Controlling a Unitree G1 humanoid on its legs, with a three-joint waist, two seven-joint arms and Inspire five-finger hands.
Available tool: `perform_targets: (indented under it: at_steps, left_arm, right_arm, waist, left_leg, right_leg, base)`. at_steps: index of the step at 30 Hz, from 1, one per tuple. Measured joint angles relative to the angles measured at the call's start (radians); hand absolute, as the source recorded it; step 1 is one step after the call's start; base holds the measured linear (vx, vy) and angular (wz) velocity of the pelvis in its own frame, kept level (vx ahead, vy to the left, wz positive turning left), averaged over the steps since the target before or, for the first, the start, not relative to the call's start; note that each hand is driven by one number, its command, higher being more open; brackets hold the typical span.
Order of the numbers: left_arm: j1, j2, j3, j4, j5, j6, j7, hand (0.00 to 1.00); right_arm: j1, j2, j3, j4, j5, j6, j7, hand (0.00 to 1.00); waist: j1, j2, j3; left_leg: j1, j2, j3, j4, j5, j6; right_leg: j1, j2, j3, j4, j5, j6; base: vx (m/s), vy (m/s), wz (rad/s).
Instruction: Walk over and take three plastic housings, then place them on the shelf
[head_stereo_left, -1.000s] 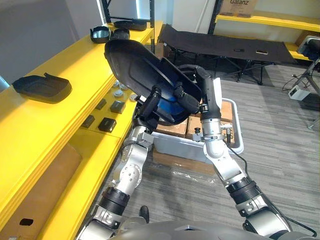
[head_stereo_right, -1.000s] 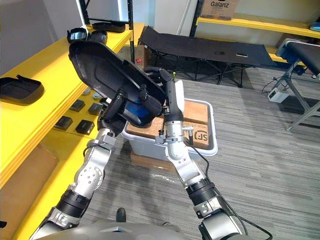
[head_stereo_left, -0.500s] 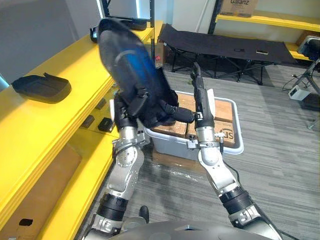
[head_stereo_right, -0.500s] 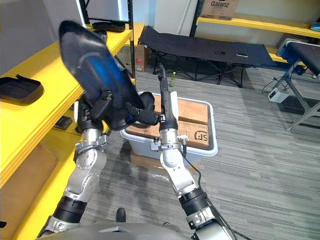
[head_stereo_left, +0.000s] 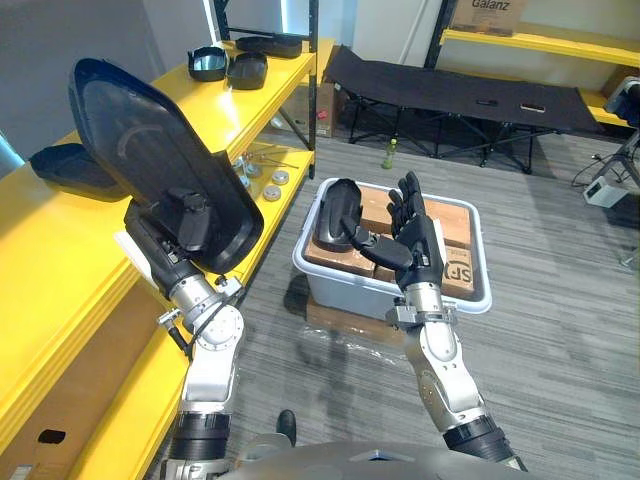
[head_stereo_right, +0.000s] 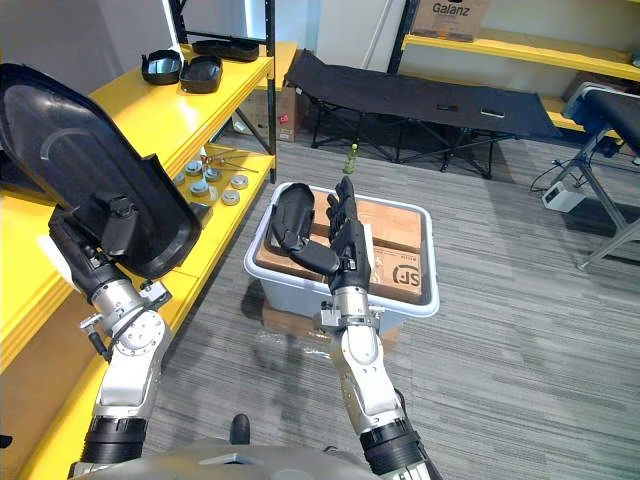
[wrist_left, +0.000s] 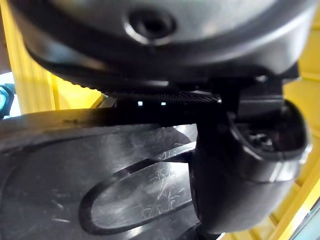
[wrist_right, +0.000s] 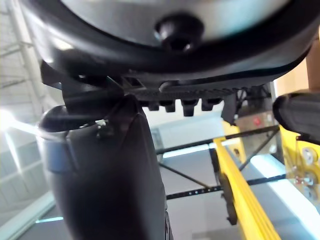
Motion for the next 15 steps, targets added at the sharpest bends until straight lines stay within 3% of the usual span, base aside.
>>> perform_targets:
  at_steps: [5, 11, 15]
  left_arm:
    - [0.058, -0.029, -0.002, -0.059, -0.082, -0.13, -0.09, 0.0]
    - [0.142, -0.018, 0.02, -0.297, -0.085, -0.241, -0.193, 0.0]
    - [0.226, -0.017, 0.066, -0.41, -0.127, -0.283, -0.299, 0.0]
  right_arm:
    - [0.024, -0.001, -0.04, -0.003, -0.071, 0.056, -0.012, 1.0]
    - [0.06, -0.005, -0.136, -0.008, -0.076, 0.109, -0.005, 1.0]
    - [0.058, -0.009, -0.191, -0.008, -0.11, 0.132, -0.066, 1.0]
  waist:
    - [0.001, 0.0, 0.0]
    - [0.003, 0.002, 0.001]
    - [0.014, 0.007, 0.001]
  left_leg:
    - [-0.001, 0.0, -0.005, 0.0, 0.0, 0.0]
    - [0.0, -0.001, -0.016, 0.0, 0.0, -0.001]
    - [-0.007, -0.004, -0.042, -0.001, 0.002, -0.004]
  right_leg:
    - [0.003, 0.0, -0.006, 0.0, -0.003, -0.003]
    - [0.01, 0.001, -0.018, -0.002, -0.01, -0.001]
    - [0.018, 0.002, -0.044, -0.002, -0.016, 0.0]
  base:
    - [0.0, -0.001, 0.03]
    - [0.0, -0.003, 0.04]
    - [0.01, -0.011, 0.19]
